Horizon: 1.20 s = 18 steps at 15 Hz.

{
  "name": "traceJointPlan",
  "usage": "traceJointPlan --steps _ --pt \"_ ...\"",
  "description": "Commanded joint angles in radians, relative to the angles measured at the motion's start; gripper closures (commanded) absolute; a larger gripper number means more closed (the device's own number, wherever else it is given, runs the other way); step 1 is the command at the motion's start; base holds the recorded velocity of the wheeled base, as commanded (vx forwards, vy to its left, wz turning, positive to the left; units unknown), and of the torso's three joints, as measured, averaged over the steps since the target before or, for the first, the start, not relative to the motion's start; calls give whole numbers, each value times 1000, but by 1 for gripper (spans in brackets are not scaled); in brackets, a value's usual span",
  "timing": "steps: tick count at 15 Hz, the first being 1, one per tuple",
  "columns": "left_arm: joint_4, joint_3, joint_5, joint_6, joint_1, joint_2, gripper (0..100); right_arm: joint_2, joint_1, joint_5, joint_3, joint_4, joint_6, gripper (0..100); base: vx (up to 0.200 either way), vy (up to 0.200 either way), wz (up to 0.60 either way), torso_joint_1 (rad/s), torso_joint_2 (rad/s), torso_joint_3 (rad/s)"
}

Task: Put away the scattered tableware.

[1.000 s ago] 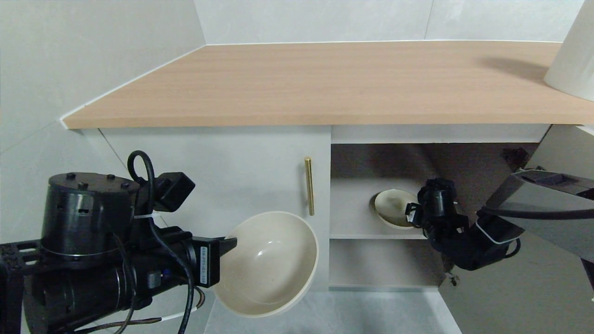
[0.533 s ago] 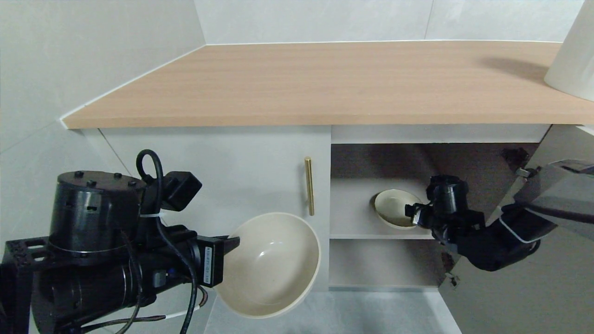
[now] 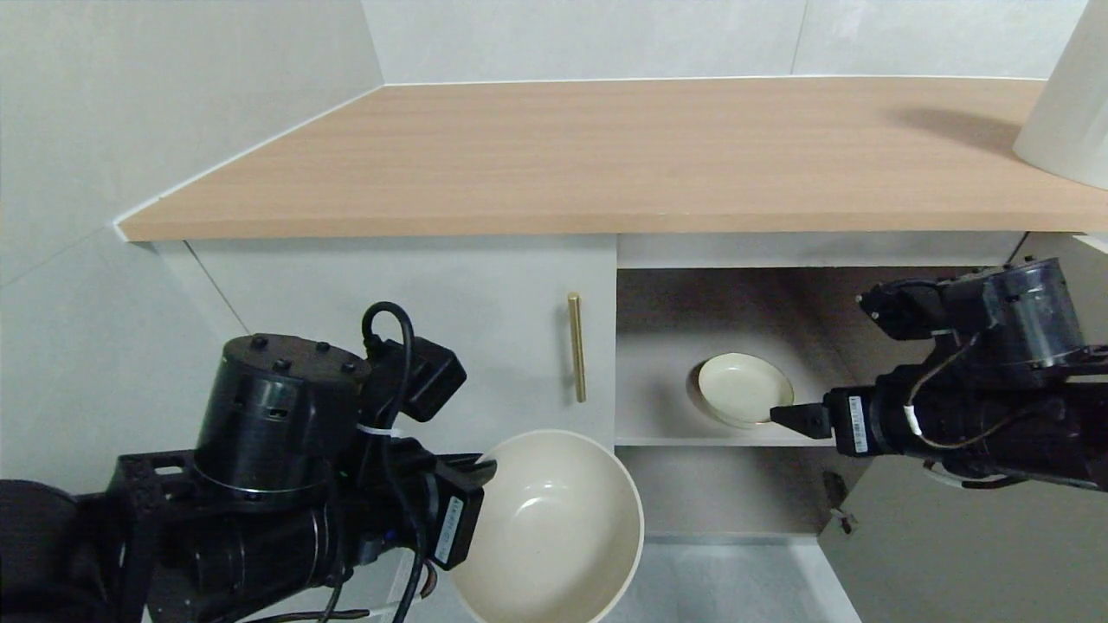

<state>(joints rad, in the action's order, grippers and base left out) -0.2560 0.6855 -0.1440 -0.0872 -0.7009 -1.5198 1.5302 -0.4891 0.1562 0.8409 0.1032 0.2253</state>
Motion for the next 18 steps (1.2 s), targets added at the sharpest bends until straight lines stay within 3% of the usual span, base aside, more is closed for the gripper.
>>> traceJointPlan --steps 1,5,8,12,18 --pt "-17 -3 -58 6 -75 -71 100 -104 -146 33 -25 -34 -7 0 0 0 0 0 0 0" --pt "-46 -14 -143 0 -143 -79 100 -97 -201 -15 -72 -30 -27 0 0 0 0 0 0 0" --pt "-77 -15 -150 0 -170 -91 100 16 -273 -30 -82 -26 -21 0 0 0 0 0 0 0" --pt "-141 -11 -181 3 -204 -168 100 80 -292 -29 -88 -13 -17 0 0 0 0 0 0 0" --pt "-183 -12 -187 0 -212 -214 100 85 -307 -30 -100 13 -17 0 0 0 0 0 0 0"
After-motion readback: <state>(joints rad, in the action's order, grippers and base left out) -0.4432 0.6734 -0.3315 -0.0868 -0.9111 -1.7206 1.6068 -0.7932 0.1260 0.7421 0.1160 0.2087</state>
